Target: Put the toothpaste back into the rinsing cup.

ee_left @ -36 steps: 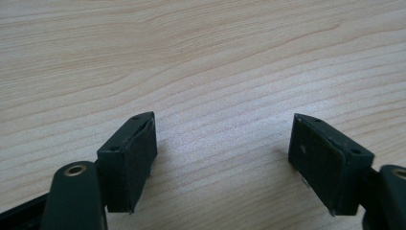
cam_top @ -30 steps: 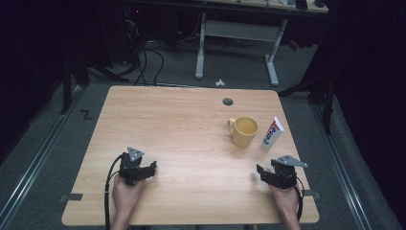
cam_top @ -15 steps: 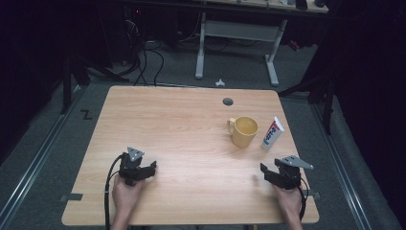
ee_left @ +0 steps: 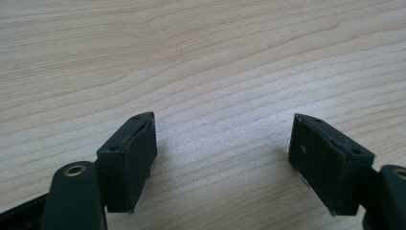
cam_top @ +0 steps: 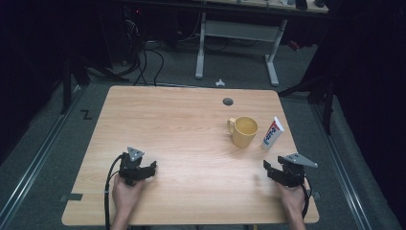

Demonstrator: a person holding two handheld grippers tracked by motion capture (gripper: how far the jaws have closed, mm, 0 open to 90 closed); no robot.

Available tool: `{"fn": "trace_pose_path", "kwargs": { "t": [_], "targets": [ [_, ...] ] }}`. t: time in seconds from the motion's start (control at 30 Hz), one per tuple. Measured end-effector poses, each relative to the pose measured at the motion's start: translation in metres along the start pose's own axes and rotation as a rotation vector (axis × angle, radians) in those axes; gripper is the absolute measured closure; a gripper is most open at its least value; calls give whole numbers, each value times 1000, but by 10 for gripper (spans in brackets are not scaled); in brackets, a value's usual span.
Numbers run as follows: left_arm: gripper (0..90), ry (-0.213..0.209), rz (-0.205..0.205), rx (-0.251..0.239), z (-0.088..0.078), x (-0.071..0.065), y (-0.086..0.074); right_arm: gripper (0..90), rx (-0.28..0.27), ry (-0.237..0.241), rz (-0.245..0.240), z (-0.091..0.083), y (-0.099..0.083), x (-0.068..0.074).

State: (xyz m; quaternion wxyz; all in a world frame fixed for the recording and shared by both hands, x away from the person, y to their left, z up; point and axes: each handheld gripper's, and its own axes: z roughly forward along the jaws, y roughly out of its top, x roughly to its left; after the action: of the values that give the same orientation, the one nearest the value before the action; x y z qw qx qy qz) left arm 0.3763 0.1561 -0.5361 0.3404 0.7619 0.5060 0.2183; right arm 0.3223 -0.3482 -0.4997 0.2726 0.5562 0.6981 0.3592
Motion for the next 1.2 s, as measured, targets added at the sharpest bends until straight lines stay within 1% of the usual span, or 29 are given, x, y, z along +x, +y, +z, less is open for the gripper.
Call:
{"fn": "trace_pose_path", "kwargs": {
  "t": [0.3,0.37,0.53,0.63,0.67,0.73,0.93,1.13,1.2],
  "targets": [
    [253,0,0,0,0,0,0,342,-12,-11,-8,0,8,-3],
    [252,0,0,0,0,0,0,341,-14,-13,0,-1,10,-4],
    [252,0,0,0,0,0,0,337,-20,-14,3,0,15,-7],
    [252,0,0,0,0,0,0,335,-19,-23,8,0,18,-9],
    [252,0,0,0,0,0,0,335,-20,-34,16,0,19,-9],
    [253,0,0,0,0,0,0,337,-29,-43,14,0,20,-10],
    [252,0,0,0,0,0,0,342,-41,-37,22,0,25,-13],
    [252,0,0,0,0,0,0,345,-39,-35,28,1,31,-16],
    [253,0,0,0,0,0,0,349,-48,-31,29,1,34,-17]
  ]
}}
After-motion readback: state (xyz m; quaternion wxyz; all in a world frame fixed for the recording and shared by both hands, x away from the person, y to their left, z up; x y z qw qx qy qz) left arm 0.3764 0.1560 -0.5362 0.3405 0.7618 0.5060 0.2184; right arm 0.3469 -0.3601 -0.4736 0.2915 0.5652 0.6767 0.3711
